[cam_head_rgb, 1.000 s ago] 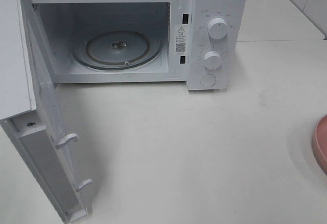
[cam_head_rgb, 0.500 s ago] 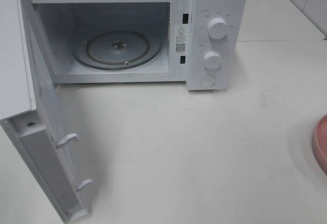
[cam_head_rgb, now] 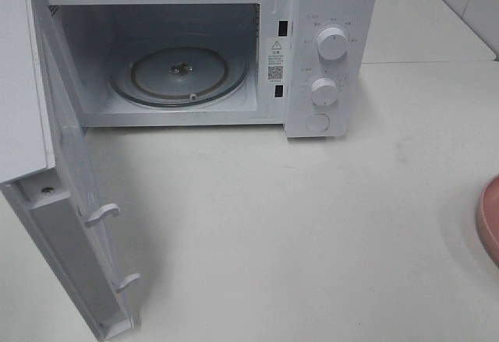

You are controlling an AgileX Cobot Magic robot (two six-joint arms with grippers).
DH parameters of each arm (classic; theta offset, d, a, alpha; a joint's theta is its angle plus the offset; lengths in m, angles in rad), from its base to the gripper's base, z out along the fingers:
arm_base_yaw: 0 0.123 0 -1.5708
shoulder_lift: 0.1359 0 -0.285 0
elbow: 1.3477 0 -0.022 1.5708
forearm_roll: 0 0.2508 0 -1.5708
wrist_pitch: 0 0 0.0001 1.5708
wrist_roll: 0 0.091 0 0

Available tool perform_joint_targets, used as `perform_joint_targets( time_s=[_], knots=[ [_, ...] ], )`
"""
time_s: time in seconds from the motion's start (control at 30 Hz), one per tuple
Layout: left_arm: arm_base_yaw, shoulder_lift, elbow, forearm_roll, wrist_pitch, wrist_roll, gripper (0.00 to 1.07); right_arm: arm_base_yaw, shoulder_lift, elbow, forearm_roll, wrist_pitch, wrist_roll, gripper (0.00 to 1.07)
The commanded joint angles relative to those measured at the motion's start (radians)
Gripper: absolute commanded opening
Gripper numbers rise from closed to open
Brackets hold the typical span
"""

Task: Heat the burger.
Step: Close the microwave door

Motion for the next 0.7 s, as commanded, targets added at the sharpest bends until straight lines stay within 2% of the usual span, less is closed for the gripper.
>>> perform_joint_targets(
  time_s=[0.03,0.7],
  knots=[
    [0.001,-0.020,0.001,-0.002,-0.009,0.001,1.00,-0.006,-0.025,0.000,0.000,-0.013,-0.010,0.76],
    [0.001,-0.020,0.001,-0.002,-0.009,0.001,1.00,-0.006,-0.025,0.000,0.000,-0.013,-0.010,0.76]
  ],
)
